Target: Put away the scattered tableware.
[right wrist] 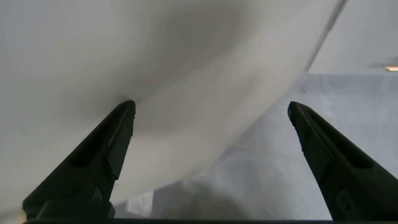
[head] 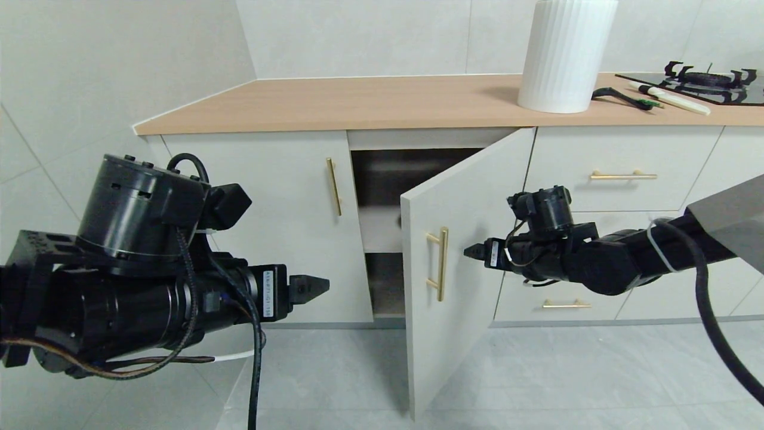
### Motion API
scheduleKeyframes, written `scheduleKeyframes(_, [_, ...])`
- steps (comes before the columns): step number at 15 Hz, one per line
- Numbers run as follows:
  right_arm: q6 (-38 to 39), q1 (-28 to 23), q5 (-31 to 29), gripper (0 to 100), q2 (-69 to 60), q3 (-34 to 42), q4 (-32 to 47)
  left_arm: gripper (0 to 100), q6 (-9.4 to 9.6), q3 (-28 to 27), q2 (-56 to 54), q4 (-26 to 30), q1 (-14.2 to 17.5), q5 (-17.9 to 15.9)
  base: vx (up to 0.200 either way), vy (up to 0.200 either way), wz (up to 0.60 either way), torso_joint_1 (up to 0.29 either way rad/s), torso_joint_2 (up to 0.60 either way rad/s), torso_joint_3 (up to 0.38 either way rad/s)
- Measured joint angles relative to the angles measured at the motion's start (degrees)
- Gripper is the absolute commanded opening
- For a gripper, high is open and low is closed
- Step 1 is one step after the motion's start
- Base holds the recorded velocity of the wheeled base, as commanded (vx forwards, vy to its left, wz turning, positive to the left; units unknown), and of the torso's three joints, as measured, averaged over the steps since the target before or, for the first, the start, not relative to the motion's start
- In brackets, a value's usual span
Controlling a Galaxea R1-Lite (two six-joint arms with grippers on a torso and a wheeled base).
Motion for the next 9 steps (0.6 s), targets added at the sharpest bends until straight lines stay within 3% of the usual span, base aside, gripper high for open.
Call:
scheduleKeyframes(5, [2.7, -0.1, 0.0, 100, 3.0, -0.5, -4.7, 100, 0.09, -0.1, -0.2, 0.0, 0.0, 0.0, 0.000, 0.000, 0.00, 0.000, 0.00, 0.000])
scheduleKeyframes(9, [5.6, 0.0, -0.2, 100, 4.8, -1.9, -6.6, 100, 1.10, 0.3, -0.1, 0.1, 0.0, 0.1, 0.200, 0.000, 0.00, 0.000, 0.00, 0.000])
